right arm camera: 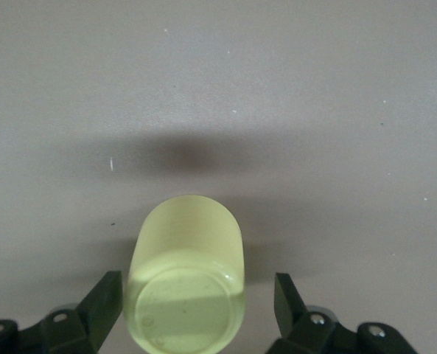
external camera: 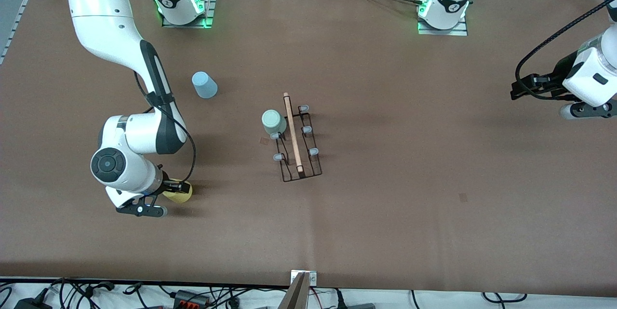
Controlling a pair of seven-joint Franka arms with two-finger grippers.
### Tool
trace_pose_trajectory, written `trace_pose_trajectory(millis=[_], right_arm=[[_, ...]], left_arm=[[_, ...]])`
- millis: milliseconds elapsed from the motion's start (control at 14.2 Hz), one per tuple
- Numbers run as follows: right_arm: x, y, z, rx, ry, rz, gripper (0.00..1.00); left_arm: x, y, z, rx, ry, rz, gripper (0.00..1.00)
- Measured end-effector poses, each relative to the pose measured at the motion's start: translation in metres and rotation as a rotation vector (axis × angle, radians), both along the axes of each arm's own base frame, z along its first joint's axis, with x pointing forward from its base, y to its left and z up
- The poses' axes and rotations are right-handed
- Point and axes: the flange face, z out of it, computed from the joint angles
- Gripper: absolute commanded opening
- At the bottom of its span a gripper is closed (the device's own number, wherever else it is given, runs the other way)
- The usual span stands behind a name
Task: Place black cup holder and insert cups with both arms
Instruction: 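Move the right gripper to the yellow cup and grasp it, then carry the yellow cup to the rack with the right gripper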
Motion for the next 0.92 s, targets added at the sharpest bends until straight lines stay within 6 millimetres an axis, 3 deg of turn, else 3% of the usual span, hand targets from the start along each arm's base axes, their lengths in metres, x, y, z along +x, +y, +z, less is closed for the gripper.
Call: trace_pose_trajectory(millis=[141, 282, 493, 704, 915], right_arm=[[0.001, 0.0, 0.001, 0.0, -0.001, 0.009, 0.21], [0.005, 0.004, 0.012, 0.003, -0.015, 0.041, 0.18], [0.014, 0.023, 0.065, 0.015, -0.01, 0.101, 0.18], [0.004, 0.086, 0.137, 0.096, -0.004, 0.186, 0.18], [-0.017, 0.151, 0.176, 0.187, -0.03, 0.273, 0.18]], left_arm=[[0.0, 0.0, 0.0, 0.0, 0.0, 0.0, 1.0], [0.0, 0.0, 0.0, 0.0, 0.0, 0.0, 1.0], [0.0, 0.0, 0.0, 0.0, 0.0, 0.0, 1.0], [0.0, 0.0, 0.0, 0.0, 0.0, 0.0, 1.0], [0.0, 0.0, 0.0, 0.0, 0.0, 0.0, 1.0]])
